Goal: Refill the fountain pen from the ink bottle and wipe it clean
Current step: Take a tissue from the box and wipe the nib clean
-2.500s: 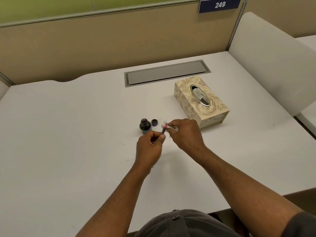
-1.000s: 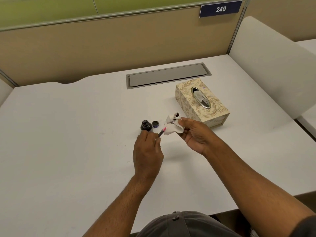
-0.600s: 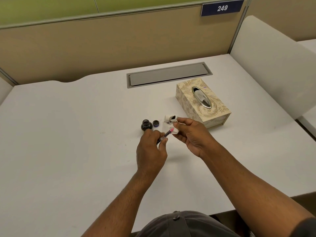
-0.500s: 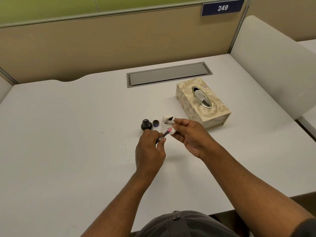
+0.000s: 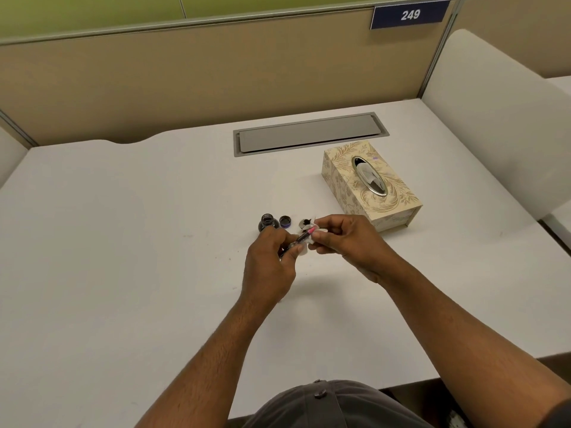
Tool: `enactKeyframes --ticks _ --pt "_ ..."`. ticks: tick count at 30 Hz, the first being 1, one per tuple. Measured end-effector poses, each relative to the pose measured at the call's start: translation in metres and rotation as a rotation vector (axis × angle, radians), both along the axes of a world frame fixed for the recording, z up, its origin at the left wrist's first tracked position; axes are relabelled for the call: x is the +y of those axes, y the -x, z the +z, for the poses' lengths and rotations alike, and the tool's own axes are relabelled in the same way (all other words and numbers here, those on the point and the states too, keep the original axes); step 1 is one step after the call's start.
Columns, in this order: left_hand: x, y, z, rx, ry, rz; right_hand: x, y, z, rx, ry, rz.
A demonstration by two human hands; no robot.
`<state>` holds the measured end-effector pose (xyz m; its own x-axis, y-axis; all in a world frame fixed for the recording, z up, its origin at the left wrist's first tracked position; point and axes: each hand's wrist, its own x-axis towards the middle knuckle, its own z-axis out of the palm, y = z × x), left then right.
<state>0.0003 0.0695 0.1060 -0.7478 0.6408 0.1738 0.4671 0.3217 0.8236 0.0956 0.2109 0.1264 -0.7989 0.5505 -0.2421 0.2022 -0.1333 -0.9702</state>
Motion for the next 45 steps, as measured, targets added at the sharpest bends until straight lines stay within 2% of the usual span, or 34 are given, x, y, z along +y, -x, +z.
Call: enactKeyframes --ticks 2,5,9,11,17,21,29,33,38,45 --pt "-0.001 0.0 0.003 -0.131 0.029 0.002 0.003 -0.002 0.001 0.05 0.1 -0.021" --pt "-0.003 -0.002 0.003 -0.276 0.045 0.012 0.001 -0.004 0.0 0.055 0.155 0.068" --pt "-0.004 0.001 0.003 -0.232 0.059 0.034 -0.002 -0.005 -0.002 0.099 0.244 0.092" --pt "-0.005 0.003 0.003 -0.182 0.056 0.033 -0.004 -0.004 -0.003 0.084 0.224 0.063" --pt "-0.007 0.004 -0.003 0.014 0.071 -0.019 -0.006 -0.003 -0.004 -0.025 0.0 0.032" --pt "-0.004 0.006 -0.004 0.252 0.093 -0.071 -0.009 0.0 -0.005 -0.061 -0.123 0.023" --pt "-0.004 0.003 -0.005 0.797 0.176 -0.038 -0.013 0.006 -0.004 -0.118 -0.012 -0.038" --pt "-0.006 0.003 -0.007 0.922 0.186 -0.049 -0.009 0.008 0.0 -0.274 0.011 0.013" --pt "-0.007 0.003 -0.013 0.91 0.177 -0.043 -0.008 0.012 0.002 -0.419 -0.235 0.113" --pt "-0.008 0.001 -0.012 0.71 0.162 0.044 -0.014 0.015 0.002 -0.509 -0.744 0.09"
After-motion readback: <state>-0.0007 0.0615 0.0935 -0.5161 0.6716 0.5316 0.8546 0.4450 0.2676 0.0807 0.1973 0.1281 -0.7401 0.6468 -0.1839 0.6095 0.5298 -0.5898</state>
